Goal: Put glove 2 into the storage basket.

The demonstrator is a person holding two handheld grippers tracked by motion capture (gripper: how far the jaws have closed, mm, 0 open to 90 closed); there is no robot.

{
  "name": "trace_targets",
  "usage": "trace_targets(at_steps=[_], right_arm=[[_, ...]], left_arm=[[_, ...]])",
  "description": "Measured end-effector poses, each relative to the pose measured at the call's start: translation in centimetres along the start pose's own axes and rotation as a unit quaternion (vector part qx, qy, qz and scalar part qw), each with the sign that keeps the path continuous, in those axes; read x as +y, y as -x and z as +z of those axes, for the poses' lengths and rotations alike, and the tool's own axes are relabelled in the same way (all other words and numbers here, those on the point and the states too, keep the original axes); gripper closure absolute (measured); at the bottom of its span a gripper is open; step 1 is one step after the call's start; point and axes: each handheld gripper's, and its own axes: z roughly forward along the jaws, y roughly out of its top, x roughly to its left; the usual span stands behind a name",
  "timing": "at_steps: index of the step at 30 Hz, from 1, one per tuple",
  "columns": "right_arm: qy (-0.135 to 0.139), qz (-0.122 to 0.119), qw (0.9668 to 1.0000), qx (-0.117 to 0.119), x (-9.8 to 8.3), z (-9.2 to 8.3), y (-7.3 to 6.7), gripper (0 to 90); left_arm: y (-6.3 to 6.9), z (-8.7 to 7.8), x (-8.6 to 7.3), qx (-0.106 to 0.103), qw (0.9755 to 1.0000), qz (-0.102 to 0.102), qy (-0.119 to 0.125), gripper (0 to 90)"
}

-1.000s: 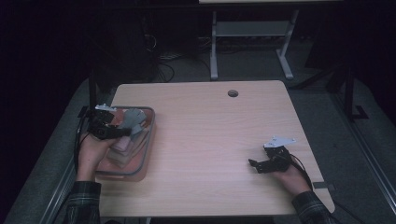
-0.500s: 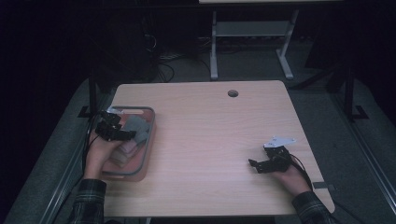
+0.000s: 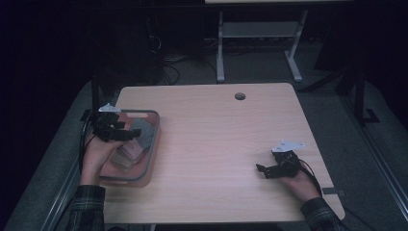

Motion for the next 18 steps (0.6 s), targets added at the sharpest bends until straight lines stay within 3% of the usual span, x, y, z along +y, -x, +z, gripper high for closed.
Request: trace_targets(at_steps=[7, 11, 16, 18], right_arm=[[0.0, 0.0, 1.0, 0.0, 0.0, 0.0, 0.0, 11.8], [0.0, 0.0, 1.0, 0.0, 0.0, 0.0, 0.0, 11.8], [0.0, 0.0, 1.0, 0.0, 0.0, 0.0, 0.0, 11.8], [0.0, 0.0, 1.0, 0.0, 0.0, 0.0, 0.0, 11.8]], left_arm=[[1.8, 0.3, 0.9, -0.029, 0.9994, 0.018, 0.009, 19.8], [3.8, 1.1, 1.3, -0.063, 0.9974, 0.033, 0.013, 19.8], [5.6, 1.9, 1.5, -0.085, 0.9953, 0.044, 0.014, 19.8], [6.9, 2.4, 1.5, -0.104, 0.9931, 0.053, 0.013, 19.8]])
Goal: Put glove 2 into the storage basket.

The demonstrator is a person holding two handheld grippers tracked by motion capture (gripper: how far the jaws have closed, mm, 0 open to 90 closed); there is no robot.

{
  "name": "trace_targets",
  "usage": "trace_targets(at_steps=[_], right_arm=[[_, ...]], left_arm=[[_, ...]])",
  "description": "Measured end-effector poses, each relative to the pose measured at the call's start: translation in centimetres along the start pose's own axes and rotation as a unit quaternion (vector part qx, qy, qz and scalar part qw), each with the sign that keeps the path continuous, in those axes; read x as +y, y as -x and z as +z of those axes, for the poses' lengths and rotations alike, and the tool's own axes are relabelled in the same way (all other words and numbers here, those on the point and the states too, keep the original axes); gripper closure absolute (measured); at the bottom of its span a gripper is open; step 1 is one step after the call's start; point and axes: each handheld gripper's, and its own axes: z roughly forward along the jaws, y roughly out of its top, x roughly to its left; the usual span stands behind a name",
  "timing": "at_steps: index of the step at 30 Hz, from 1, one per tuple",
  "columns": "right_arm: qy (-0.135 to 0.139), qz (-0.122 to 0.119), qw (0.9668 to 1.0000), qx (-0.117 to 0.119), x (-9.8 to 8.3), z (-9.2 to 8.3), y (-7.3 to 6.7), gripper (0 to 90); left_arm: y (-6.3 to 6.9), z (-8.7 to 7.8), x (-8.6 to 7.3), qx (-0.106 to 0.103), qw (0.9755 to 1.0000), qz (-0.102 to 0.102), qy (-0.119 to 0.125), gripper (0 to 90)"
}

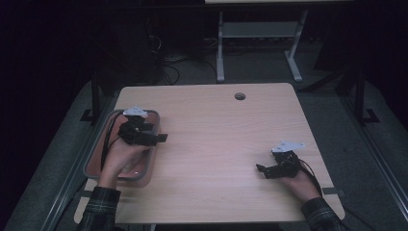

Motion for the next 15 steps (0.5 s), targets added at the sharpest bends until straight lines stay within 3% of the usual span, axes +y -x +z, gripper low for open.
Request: trace_targets(at_steps=[10, 15], right_arm=[[0.0, 0.0, 1.0, 0.0, 0.0, 0.0, 0.0, 11.8], [0.0, 0.0, 1.0, 0.0, 0.0, 0.0, 0.0, 11.8]], left_arm=[[3.9, 2.2, 0.4, -0.031, 0.9992, 0.024, 0.005, 19.9], [6.3, 3.9, 0.1, -0.038, 0.998, 0.05, 0.005, 20.0]])
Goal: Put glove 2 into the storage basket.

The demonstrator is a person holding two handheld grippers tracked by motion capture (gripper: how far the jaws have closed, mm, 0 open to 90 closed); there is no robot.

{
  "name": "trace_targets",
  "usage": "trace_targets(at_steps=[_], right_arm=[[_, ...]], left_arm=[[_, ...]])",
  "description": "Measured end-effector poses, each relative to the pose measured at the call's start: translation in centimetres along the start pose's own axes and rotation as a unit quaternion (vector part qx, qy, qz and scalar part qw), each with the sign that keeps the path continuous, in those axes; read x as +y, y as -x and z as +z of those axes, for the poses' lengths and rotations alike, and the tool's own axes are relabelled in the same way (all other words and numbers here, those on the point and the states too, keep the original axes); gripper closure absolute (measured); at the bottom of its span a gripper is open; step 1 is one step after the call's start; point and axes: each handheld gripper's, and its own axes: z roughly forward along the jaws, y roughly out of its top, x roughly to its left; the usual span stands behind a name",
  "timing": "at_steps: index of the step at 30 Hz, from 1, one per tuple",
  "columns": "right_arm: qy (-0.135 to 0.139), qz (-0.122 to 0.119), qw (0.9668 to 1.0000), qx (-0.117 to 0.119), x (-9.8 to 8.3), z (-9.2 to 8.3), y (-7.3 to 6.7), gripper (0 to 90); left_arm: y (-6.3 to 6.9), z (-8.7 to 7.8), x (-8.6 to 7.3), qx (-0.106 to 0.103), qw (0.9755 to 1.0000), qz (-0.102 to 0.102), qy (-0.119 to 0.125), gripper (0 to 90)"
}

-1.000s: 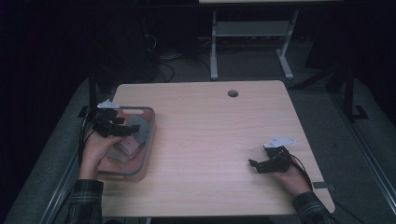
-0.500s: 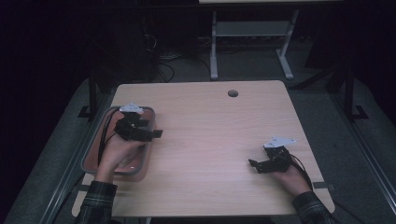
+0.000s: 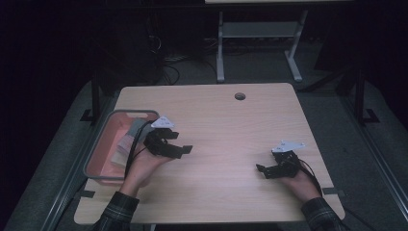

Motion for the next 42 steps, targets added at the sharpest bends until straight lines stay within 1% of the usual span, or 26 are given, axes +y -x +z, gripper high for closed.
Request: trace_targets(at_steps=[1, 2, 3, 8, 9, 13, 14, 15, 16, 17, 19, 20, 21, 22, 23, 24, 25, 26, 28, 29, 30, 31, 32, 34, 36, 42], right_arm=[[0.0, 0.0, 1.0, 0.0, 0.0, 0.0, 0.0, 11.8], [0.0, 0.0, 1.0, 0.0, 0.0, 0.0, 0.0, 11.8], [0.0, 0.0, 1.0, 0.0, 0.0, 0.0, 0.0, 11.8], [0.0, 0.0, 1.0, 0.001, 0.0, 0.0, 0.0, 11.8], [0.0, 0.0, 1.0, 0.001, 0.0, 0.0, 0.0, 11.8], [0.0, 0.0, 1.0, 0.001, 0.0, 0.0, 0.0, 11.8], [0.0, 0.0, 1.0, 0.001, 0.0, 0.0, 0.0, 11.8], [0.0, 0.0, 1.0, 0.001, 0.0, 0.0, 0.0, 11.8], [0.0, -0.001, 1.0, 0.001, 0.0, 0.0, 0.0, 11.8], [0.0, -0.001, 1.0, 0.001, 0.0, 0.0, 0.0, 11.8], [0.0, 0.0, 1.0, 0.001, 0.0, 0.0, 0.0, 11.8], [0.0, 0.0, 1.0, 0.001, 0.0, 0.0, 0.0, 11.8], [0.0, 0.0, 1.0, 0.001, 0.0, 0.0, 0.0, 11.8], [0.0, 0.0, 1.0, 0.001, 0.0, 0.0, 0.0, 11.7], [0.0, 0.0, 1.0, 0.001, 0.0, 0.0, 0.0, 11.7], [0.0, -0.001, 1.0, 0.001, 0.0, 0.0, 0.0, 11.7], [0.0, -0.001, 1.0, 0.001, 0.0, 0.0, 0.0, 11.8], [0.0, -0.001, 1.0, 0.001, 0.0, 0.0, 0.0, 11.8], [0.0, -0.001, 1.0, 0.001, 0.0, 0.0, 0.0, 11.8], [0.0, -0.001, 1.0, 0.001, 0.0, 0.0, 0.0, 11.8], [0.0, -0.001, 1.0, 0.001, 0.0, 0.0, 0.0, 11.8], [0.0, -0.001, 1.0, 0.001, 0.0, 0.0, 0.0, 11.8], [0.0, -0.001, 1.0, 0.0, 0.0, 0.0, 0.0, 11.8], [0.0, -0.001, 1.0, 0.0, 0.0, 0.0, 0.0, 11.8], [0.0, -0.001, 1.0, 0.0, 0.0, 0.0, 0.0, 11.7], [0.0, 0.0, 1.0, 0.0, 0.0, 0.0, 0.0, 11.7]], left_arm=[[0.4, 0.4, -0.1, -0.001, 1.0, 0.005, 0.0, 20.0], [0.4, 0.4, -0.1, -0.001, 1.0, 0.005, 0.0, 20.0], [0.8, 0.9, -0.1, -0.004, 1.0, 0.006, 0.0, 20.0], [2.4, 3.0, -1.1, -0.01, 0.9995, 0.026, -0.011, 20.0], [2.4, 3.0, -1.1, -0.01, 0.9995, 0.026, -0.011, 20.0], [3.1, 4.7, -2.0, -0.015, 0.9987, 0.041, -0.027, 19.9], [3.3, 5.4, -2.5, -0.017, 0.9984, 0.044, -0.031, 19.9], [3.3, 5.4, -2.5, -0.017, 0.9984, 0.044, -0.031, 19.9], [3.5, 6.0, -2.8, -0.018, 0.9978, 0.05, -0.039, 19.9], [3.5, 6.0, -2.8, -0.018, 0.9978, 0.05, -0.039, 19.8], [3.9, 6.7, -3.2, -0.021, 0.9972, 0.055, -0.046, 18.1], [4.1, 7.3, -3.4, -0.02, 0.9965, 0.062, -0.051, 17.9], [4.1, 7.3, -3.4, -0.02, 0.9965, 0.062, -0.051, 17.6], [4.4, 7.9, -3.6, -0.015, 0.9953, 0.072, -0.063, 16.7], [4.4, 7.9, -3.6, -0.015, 0.9953, 0.072, -0.063, 16.2], [4.6, 8.4, -3.8, -0.013, 0.9943, 0.082, -0.067, 15.8], [4.6, 8.4, -3.8, -0.013, 0.9943, 0.082, -0.067, 15.8], [4.9, 8.8, -4.2, -0.016, 0.9936, 0.086, -0.071, 15.7], [5.0, 9.1, -4.4, -0.016, 0.9931, 0.089, -0.074, 15.4], [5.0, 9.3, -4.5, -0.016, 0.9925, 0.093, -0.078, 13.5], [5.0, 9.4, -4.6, -0.014, 0.9922, 0.097, -0.077, 13.5], [5.0, 9.6, -4.8, -0.015, 0.993, 0.098, -0.065, 12.6], [5.0, 9.6, -4.8, -0.016, 0.9931, 0.098, -0.061, 12.6], [4.9, 9.7, -5.1, -0.023, 0.9934, 0.103, -0.044, 12.4], [4.8, 9.8, -5.3, -0.029, 0.9933, 0.106, -0.034, 12.3], [4.8, 9.8, -5.4, -0.03, 0.9933, 0.107, -0.032, 12.3]])
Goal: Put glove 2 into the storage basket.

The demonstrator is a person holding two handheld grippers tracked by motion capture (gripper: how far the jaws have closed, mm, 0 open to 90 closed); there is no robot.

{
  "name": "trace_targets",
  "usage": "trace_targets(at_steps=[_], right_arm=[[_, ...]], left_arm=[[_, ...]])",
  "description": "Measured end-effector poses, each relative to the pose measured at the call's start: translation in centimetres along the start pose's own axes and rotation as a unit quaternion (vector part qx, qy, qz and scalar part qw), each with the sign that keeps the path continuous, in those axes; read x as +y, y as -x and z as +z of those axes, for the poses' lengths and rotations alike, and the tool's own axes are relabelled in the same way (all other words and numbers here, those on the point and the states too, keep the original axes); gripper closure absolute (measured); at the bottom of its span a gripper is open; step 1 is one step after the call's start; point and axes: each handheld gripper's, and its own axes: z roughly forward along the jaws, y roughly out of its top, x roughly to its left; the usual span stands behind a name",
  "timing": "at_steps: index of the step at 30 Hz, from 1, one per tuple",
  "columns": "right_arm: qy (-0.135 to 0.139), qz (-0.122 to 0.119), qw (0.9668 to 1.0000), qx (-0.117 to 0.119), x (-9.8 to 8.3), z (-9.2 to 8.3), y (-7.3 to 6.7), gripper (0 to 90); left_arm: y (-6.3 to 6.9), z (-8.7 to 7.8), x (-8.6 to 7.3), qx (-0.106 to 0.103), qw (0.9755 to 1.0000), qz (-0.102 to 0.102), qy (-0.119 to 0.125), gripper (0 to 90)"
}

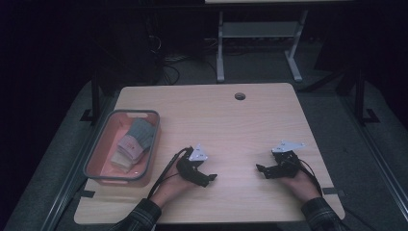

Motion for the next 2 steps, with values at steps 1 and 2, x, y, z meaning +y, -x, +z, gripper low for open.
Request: trace_targets(at_steps=[1, 2], right_arm=[[0.0, 0.0, 1.0, 0.0, 0.0, 0.0, 0.0, 11.7], [0.0, 0.0, 1.0, 0.0, 0.0, 0.0, 0.0, 11.8]], left_arm=[[0.0, 0.0, 0.0, 0.0, 1.0, 0.0, 0.0, 12.3], [0.0, 0.0, 0.0, 0.0, 1.0, 0.0, 0.0, 12.3]])
